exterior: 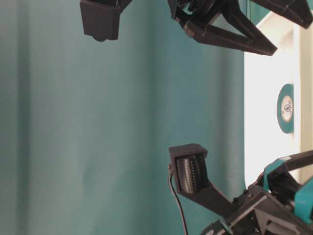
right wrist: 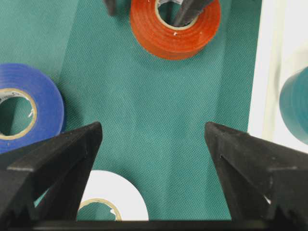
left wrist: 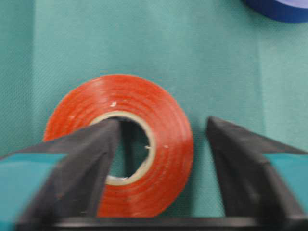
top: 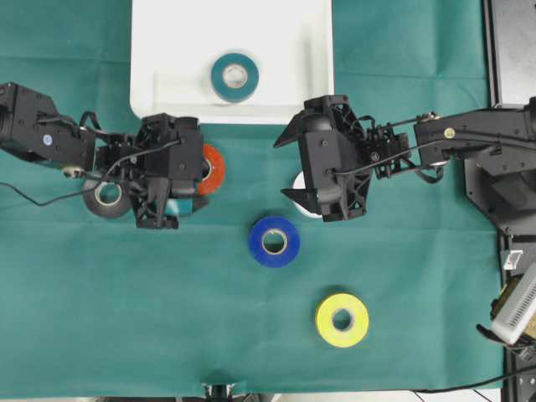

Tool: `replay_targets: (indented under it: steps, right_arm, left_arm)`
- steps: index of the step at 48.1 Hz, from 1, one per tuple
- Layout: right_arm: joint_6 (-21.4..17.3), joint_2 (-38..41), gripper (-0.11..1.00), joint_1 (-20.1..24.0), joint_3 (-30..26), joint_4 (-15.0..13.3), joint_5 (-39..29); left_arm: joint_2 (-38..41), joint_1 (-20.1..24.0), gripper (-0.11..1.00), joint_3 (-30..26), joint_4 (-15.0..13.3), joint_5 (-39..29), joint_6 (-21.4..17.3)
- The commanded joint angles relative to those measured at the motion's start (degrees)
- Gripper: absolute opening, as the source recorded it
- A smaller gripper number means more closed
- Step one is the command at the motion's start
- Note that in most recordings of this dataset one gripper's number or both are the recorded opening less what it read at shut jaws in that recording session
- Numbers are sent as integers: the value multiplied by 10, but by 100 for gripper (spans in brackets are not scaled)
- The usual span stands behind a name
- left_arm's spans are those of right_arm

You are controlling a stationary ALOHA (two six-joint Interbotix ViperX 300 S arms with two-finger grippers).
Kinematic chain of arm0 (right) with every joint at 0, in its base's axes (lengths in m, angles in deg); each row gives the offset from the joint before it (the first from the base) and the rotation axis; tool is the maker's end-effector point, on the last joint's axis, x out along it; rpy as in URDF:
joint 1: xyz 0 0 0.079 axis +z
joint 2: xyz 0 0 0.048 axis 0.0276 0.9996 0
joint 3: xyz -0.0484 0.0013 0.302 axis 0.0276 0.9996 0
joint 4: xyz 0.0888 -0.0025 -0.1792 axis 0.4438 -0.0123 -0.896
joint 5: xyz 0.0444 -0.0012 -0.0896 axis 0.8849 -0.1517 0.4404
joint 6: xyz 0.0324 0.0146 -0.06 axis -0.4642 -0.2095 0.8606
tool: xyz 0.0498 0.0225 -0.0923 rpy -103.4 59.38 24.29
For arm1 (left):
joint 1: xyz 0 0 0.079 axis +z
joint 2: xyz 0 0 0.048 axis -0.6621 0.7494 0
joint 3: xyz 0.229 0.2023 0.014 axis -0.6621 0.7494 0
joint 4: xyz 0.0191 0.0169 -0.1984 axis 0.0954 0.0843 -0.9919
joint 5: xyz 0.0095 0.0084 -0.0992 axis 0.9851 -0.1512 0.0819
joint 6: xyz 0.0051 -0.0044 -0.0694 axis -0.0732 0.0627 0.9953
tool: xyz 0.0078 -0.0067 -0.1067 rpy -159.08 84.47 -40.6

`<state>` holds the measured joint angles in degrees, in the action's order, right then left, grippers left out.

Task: Put the tape alternately from left to right into the white case.
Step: 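Lower the left gripper onto the red tape roll and grasp it, then lift the red roll into the white tray with the left gripper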

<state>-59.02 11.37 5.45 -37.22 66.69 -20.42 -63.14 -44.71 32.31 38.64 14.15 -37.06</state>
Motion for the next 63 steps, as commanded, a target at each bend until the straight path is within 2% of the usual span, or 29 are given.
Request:
replay_targets:
  steps: [1, 5, 6, 26, 34, 49, 63]
  right_arm:
    - [-1, -11, 74, 1, -4, 1, 5]
    - [-1, -11, 74, 1, -3, 1, 4]
    - [-1, -11, 74, 1, -2, 1, 5]
    - [-1, -11, 74, 1, -1, 0, 5]
    - [-1, -11, 74, 1, -1, 1, 5]
    - [-1, -11, 73, 1, -1, 1, 10]
    - [-1, -11, 74, 1, 3, 1, 18]
  left_arm:
    - [-9, 1, 57, -5, -1, -1, 2]
    - [-11, 1, 35, -6, -1, -4, 1]
    - [-11, 1, 34, -7, -1, -6, 1]
    - [-40, -4, 33, -7, -1, -28, 1]
    - [-93, -6, 28, -8, -1, -67, 0]
    - [-155, 2, 27, -8, 1, -142, -3]
    - [-154, 55, 27, -7, 2, -151, -16]
